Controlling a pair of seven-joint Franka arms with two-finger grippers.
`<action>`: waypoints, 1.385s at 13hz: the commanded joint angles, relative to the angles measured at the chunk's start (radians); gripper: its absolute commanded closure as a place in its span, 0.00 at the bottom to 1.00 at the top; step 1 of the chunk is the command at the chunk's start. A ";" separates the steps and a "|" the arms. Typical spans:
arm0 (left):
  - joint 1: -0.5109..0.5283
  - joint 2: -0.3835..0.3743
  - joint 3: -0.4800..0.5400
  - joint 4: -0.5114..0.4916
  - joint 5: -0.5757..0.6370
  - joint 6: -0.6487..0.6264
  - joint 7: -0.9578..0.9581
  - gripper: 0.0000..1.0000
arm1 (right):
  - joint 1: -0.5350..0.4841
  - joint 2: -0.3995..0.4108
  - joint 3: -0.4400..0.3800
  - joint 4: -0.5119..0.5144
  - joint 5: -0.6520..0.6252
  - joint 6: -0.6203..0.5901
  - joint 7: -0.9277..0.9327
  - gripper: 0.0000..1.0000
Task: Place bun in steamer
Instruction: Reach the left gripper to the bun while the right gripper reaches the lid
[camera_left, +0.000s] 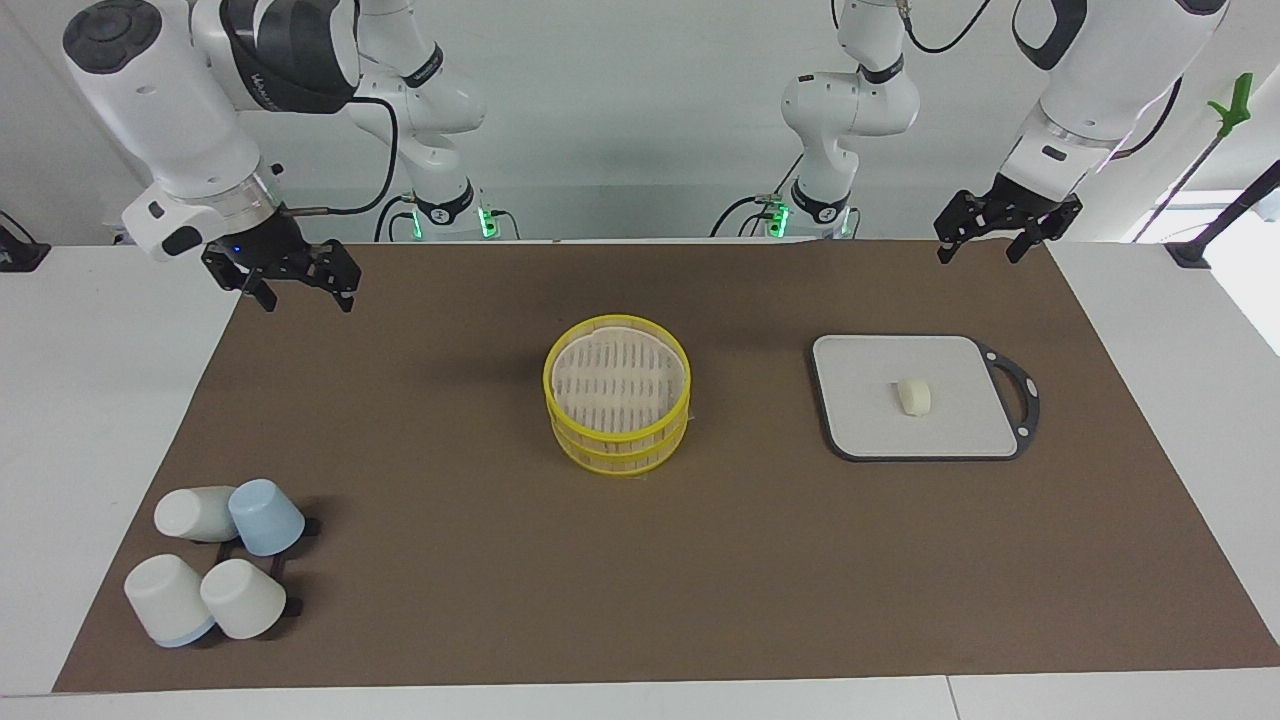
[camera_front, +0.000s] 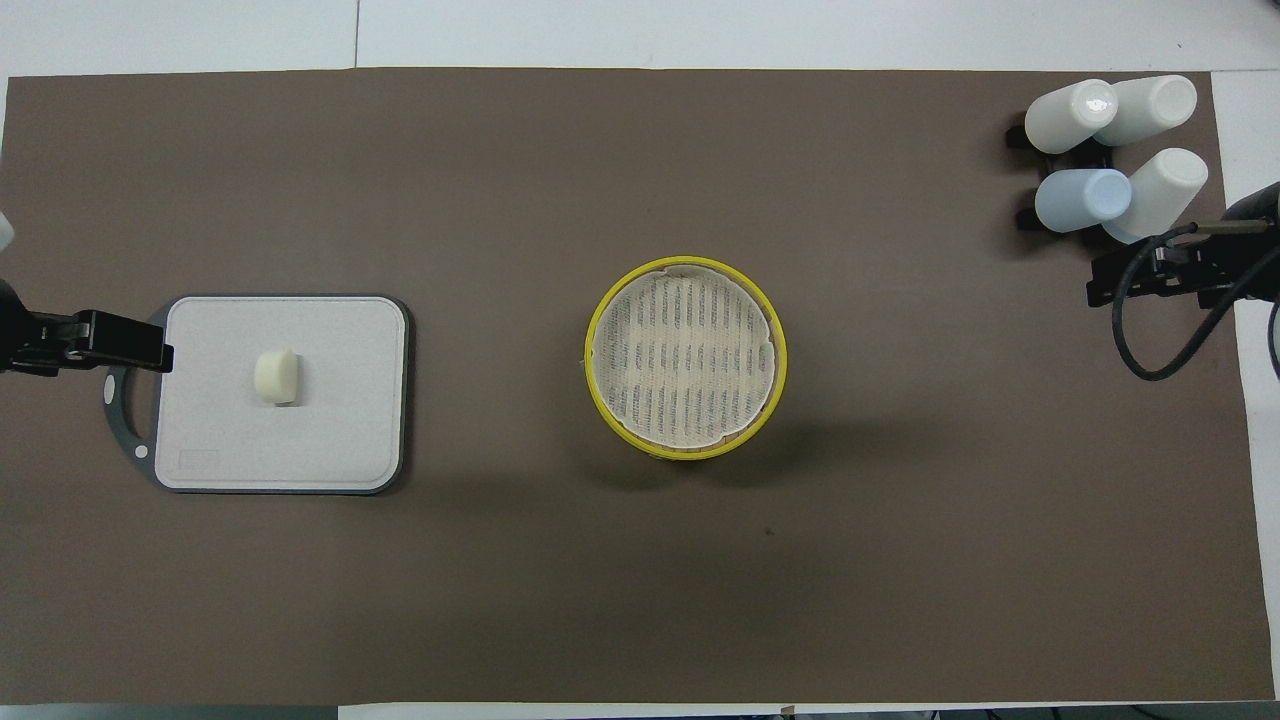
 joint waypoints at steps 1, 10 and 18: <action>-0.011 -0.019 0.009 -0.014 -0.009 0.011 0.003 0.00 | -0.015 0.001 0.010 0.004 0.011 -0.006 -0.018 0.00; -0.004 -0.043 0.009 -0.073 -0.009 0.035 0.010 0.00 | 0.214 0.075 0.034 -0.016 0.043 0.162 0.284 0.00; 0.033 0.033 0.017 -0.651 -0.007 0.751 0.187 0.00 | 0.676 0.430 0.025 0.275 -0.039 0.266 0.824 0.00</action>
